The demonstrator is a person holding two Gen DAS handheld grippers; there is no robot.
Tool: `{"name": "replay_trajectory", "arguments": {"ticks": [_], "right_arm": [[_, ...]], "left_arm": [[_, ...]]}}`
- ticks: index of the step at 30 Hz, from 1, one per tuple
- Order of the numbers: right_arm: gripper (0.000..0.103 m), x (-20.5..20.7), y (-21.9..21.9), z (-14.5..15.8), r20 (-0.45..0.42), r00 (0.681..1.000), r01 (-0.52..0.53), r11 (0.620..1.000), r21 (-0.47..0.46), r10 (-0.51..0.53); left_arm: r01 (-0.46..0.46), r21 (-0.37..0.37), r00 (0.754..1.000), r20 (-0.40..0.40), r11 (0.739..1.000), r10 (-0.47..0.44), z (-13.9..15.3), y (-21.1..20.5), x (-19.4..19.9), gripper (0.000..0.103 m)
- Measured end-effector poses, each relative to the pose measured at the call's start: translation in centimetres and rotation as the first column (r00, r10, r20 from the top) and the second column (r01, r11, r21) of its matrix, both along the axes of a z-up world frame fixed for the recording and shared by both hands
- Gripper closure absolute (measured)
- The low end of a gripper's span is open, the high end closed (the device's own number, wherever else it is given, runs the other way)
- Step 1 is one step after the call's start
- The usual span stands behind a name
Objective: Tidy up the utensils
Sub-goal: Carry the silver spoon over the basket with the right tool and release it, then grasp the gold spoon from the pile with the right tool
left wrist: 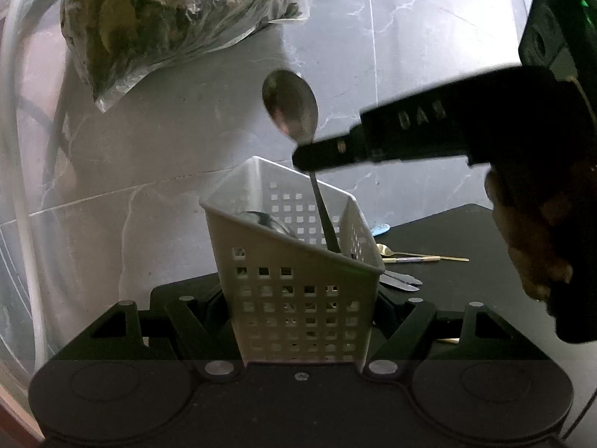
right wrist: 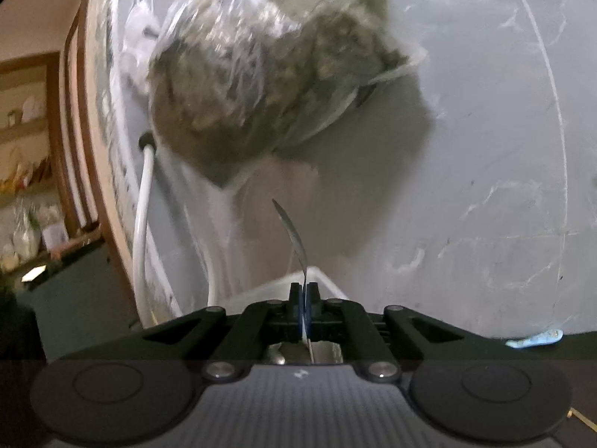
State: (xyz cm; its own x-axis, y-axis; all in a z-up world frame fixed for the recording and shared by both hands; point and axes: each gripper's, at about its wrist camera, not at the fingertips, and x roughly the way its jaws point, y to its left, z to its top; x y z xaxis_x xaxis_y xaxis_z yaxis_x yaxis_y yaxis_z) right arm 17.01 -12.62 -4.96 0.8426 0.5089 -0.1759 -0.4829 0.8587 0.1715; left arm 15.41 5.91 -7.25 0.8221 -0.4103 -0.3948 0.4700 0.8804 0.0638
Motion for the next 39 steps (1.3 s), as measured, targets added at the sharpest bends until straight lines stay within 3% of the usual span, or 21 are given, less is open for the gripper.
{"name": "replay_trajectory", "arguments": {"ticks": [1,2,3,7,9,10,12,15,19,24,27,31,39], "right_arm": [[0.080,-0.2,-0.1,0.0,-0.002,1.000,-0.011,1.000,0.000,0.011],[0.061,-0.6,-0.5,-0.1,-0.001,1.000,-0.021,1.000,0.006,0.021],[0.054,-0.8,-0.8,-0.1,0.001,1.000,-0.026,1.000,0.014,0.026],[0.040,-1.0,-2.8,0.4,-0.016,1.000,-0.011,0.999,0.044,0.012],[0.024,-1.1,-4.3,0.5,-0.024,1.000,0.012,0.998,0.055,-0.010],[0.020,-1.2,-5.4,0.5,-0.027,0.999,0.032,0.998,0.051,-0.030],[0.009,-0.9,-7.4,0.2,-0.042,0.997,0.063,0.998,0.027,-0.062],[0.003,0.5,-10.4,-0.8,-0.108,0.988,0.107,0.993,-0.046,-0.112],[0.002,3.9,-13.7,-3.0,-0.218,0.960,0.137,0.976,-0.172,-0.174],[0.003,9.6,-16.1,-5.5,-0.314,0.931,0.101,0.958,-0.268,-0.186],[0.013,12.8,-16.8,-6.9,-0.338,0.924,0.077,0.955,-0.286,-0.176],[0.017,15.6,-16.8,-7.7,-0.365,0.926,-0.014,0.961,-0.278,-0.092],[0.041,16.1,-14.9,-8.4,-0.341,0.939,-0.115,0.907,-0.404,-0.032]], "left_arm": [[0.000,0.001,1.000,0.000,1.000,0.000,0.0,0.0,-0.1,0.026],[0.000,0.001,1.000,0.000,1.000,0.000,0.0,0.0,-0.2,0.026],[0.000,0.000,1.000,-0.001,1.000,0.000,0.0,0.0,-0.3,0.026],[-0.012,0.001,1.000,-0.003,1.000,0.012,0.0,-0.3,-0.4,0.026],[-0.018,0.004,1.000,-0.004,1.000,0.018,0.0,-0.4,-0.4,0.026],[-0.020,0.005,1.000,-0.005,1.000,0.020,0.0,-0.5,-0.4,0.026],[-0.027,0.006,1.000,-0.005,1.000,0.027,0.0,-0.6,-0.5,0.026],[-0.043,0.007,0.999,-0.008,0.999,0.043,0.0,-0.9,-0.6,0.026],[-0.069,0.009,0.998,-0.010,0.998,0.069,0.1,-1.4,-0.7,0.026],[-0.109,0.013,0.994,-0.011,0.994,0.109,0.2,-2.2,-0.7,0.026],[-0.139,0.012,0.990,-0.008,0.990,0.139,0.1,-2.7,-0.7,0.026],[-0.180,0.013,0.984,-0.006,0.984,0.180,0.0,-3.4,-0.7,0.026],[-0.229,0.012,0.973,-0.002,0.973,0.229,0.0,-4.4,-1.0,0.026]]}}
